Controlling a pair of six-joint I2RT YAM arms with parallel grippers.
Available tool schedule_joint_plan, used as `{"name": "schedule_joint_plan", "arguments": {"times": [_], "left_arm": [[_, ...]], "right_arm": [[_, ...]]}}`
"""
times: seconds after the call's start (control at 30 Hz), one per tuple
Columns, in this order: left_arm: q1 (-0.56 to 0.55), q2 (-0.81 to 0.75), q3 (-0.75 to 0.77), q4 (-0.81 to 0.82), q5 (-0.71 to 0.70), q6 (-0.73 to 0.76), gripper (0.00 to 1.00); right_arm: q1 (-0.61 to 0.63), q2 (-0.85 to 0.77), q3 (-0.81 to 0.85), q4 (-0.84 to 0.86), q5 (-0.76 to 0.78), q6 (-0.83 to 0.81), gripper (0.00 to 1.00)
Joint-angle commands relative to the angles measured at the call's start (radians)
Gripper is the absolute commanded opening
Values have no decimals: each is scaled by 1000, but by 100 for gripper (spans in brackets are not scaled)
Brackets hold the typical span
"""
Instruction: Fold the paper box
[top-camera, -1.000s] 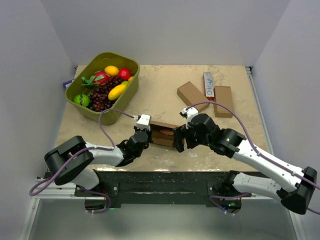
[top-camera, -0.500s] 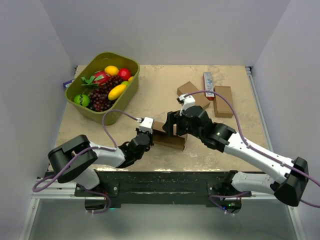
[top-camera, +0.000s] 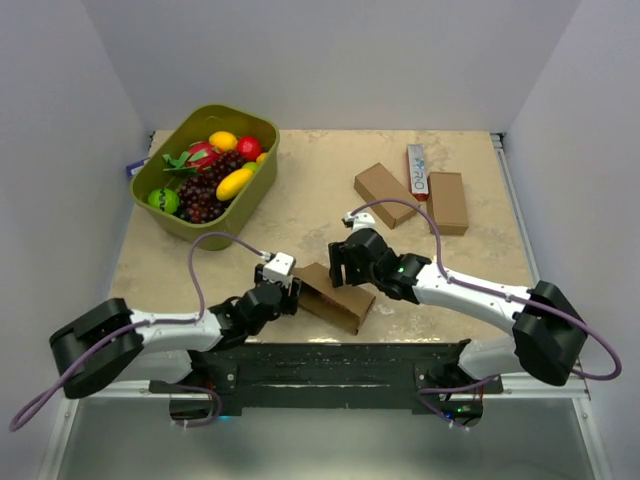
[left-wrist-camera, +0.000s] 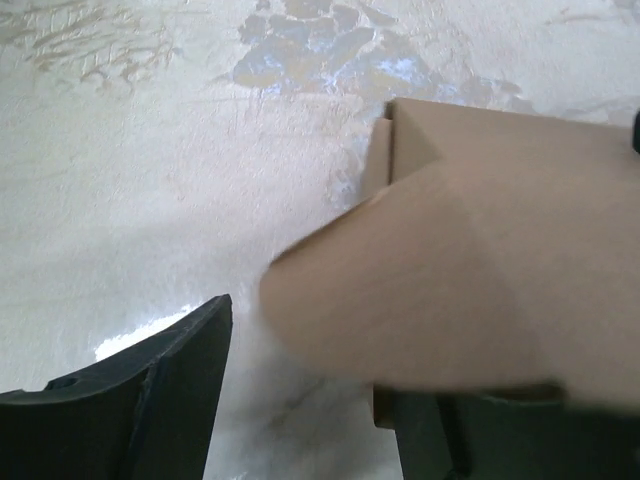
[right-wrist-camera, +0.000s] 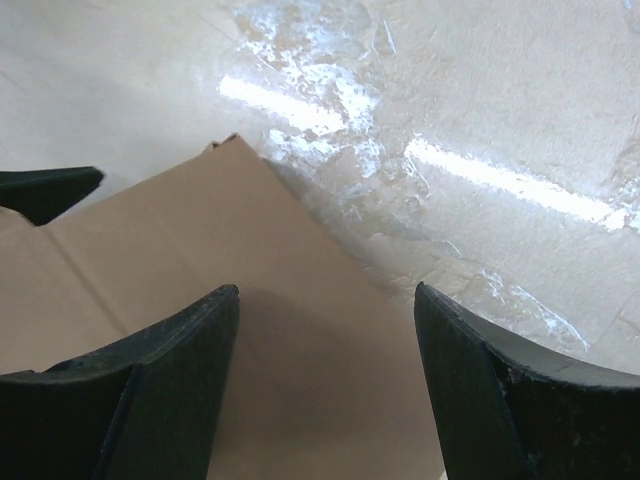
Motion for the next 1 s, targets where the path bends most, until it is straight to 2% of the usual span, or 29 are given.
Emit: {"name": "schedule_joint_plan", "arguments": {"times": [0.0, 0.13, 0.2, 0.47, 0.67, 0.83, 0.97], "left_arm": [[-6, -168, -53, -92, 121, -46, 69], [-6, -334, -62, -182, 215, -41, 73], [-5, -370, -59, -233, 240, -50, 75], [-5, -465, -4, -444, 315, -80, 74], [-5, -676, 77, -586, 345, -98, 73], [-2, -680, 229, -654, 373, -86, 71], [-2, -570, 415, -652, 361, -37, 69]], "right_arm": [[3, 9, -3, 33, 44, 20, 74], [3, 28, 9, 29, 59, 13, 74], [2, 31, 8, 35, 59, 15, 74], [3, 37, 5, 33, 62, 18, 74], [3, 20, 11, 12, 72, 12, 74], [3, -1, 26, -11, 93, 1, 75], [3, -20, 26, -24, 109, -2, 75]]}}
